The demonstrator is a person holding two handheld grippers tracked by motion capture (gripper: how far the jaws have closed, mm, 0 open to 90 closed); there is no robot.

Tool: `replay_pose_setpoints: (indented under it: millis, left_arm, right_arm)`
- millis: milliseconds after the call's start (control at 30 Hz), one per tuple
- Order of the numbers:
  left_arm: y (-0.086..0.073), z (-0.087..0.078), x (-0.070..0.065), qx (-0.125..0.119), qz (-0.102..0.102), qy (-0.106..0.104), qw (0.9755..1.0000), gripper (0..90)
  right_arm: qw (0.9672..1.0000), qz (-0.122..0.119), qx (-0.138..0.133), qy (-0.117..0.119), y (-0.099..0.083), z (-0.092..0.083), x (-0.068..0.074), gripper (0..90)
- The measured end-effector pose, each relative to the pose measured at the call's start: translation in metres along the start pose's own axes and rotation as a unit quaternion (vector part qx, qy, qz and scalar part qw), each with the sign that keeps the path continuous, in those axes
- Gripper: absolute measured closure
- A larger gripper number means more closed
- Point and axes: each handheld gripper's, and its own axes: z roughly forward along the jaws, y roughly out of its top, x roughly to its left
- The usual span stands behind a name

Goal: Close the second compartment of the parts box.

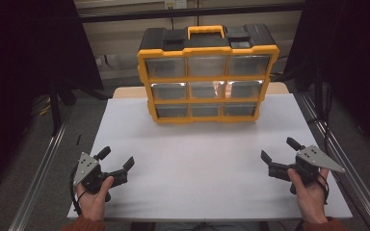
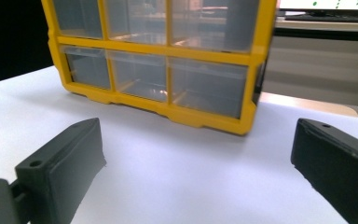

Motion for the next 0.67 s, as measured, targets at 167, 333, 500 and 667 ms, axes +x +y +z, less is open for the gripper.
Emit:
replay_pose_setpoints:
  millis: [167,333,500,667]
  left_arm:
    - [0.000,-0.002,-0.001,0.002,0.000,0.003,1.0000,4.1]
    - [0.000,-0.002,-0.002,0.006,0.006,-0.001,1.0000,4.1]
    - [0.000,-0.001,-0.004,0.005,0.004,-0.005,1.0000,4.1]
    - [0.000,0.000,-0.004,0.006,0.009,-0.010,0.9999,4.1]
  right_arm:
    - [1.0000,0.003,0.008,-0.005,-0.008,-0.013,-0.006,1.7]
    - [0.9997,0.013,0.011,-0.018,-0.018,-0.024,-0.013,1.7]
    - [0.9998,0.012,0.009,-0.017,-0.019,-0.024,-0.014,1.7]
    - [0.9998,0.014,0.012,-0.009,-0.019,-0.021,-0.012,1.7]
